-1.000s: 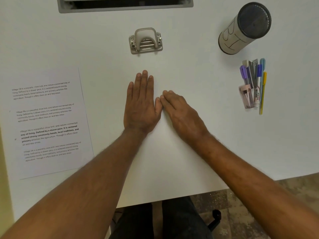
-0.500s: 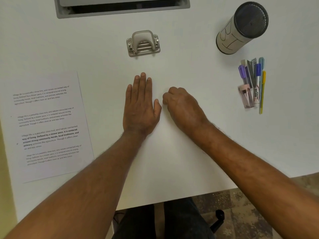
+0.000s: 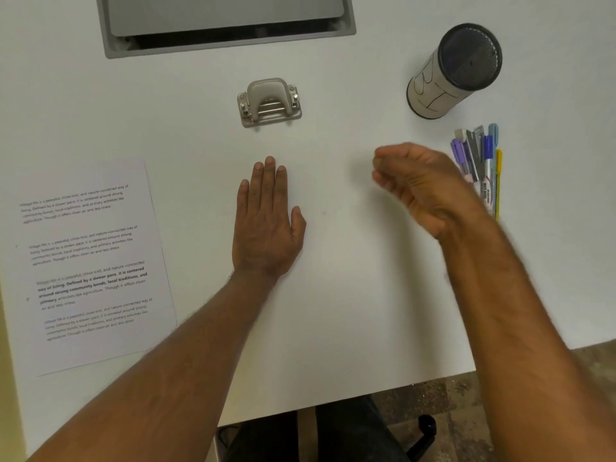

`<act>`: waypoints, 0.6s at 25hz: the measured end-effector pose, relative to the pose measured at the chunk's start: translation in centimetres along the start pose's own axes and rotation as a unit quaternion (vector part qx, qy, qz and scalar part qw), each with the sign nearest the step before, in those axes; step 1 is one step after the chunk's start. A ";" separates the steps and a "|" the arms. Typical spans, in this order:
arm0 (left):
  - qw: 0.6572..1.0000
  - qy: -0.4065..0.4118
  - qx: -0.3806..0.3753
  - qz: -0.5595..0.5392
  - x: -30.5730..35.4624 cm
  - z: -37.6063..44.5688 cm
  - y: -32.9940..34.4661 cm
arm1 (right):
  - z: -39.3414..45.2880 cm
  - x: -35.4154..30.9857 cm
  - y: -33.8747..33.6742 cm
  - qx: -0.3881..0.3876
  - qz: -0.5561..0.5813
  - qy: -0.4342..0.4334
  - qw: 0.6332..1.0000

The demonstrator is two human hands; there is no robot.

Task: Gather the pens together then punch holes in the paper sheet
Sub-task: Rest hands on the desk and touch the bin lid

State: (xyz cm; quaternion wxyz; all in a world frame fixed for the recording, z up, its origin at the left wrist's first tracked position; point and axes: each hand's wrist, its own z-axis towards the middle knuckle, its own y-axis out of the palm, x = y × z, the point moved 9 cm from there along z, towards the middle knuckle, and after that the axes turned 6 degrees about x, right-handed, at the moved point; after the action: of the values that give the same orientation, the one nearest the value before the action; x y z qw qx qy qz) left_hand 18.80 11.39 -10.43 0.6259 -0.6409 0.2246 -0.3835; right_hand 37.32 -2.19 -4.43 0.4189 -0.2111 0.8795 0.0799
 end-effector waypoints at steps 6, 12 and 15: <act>1.000 0.001 0.009 0.001 0.0 0.0 -0.1 | 2.6 -13.4 -6.3 0.179 -0.208 -0.248 0.929; 1.000 0.002 0.011 0.001 0.0 0.0 -0.2 | 6.8 -15.9 -5.9 0.208 -0.435 -0.318 0.816; 1.000 0.001 0.004 0.002 0.0 0.0 -0.2 | 7.1 -16.1 -5.4 0.212 -0.463 -0.341 0.791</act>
State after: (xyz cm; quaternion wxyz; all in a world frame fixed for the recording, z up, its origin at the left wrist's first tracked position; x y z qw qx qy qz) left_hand 18.81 11.40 -10.27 0.6290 -0.6373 0.2251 -0.3841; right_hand 53.74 0.11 3.68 0.7127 -0.4579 0.4717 -0.2448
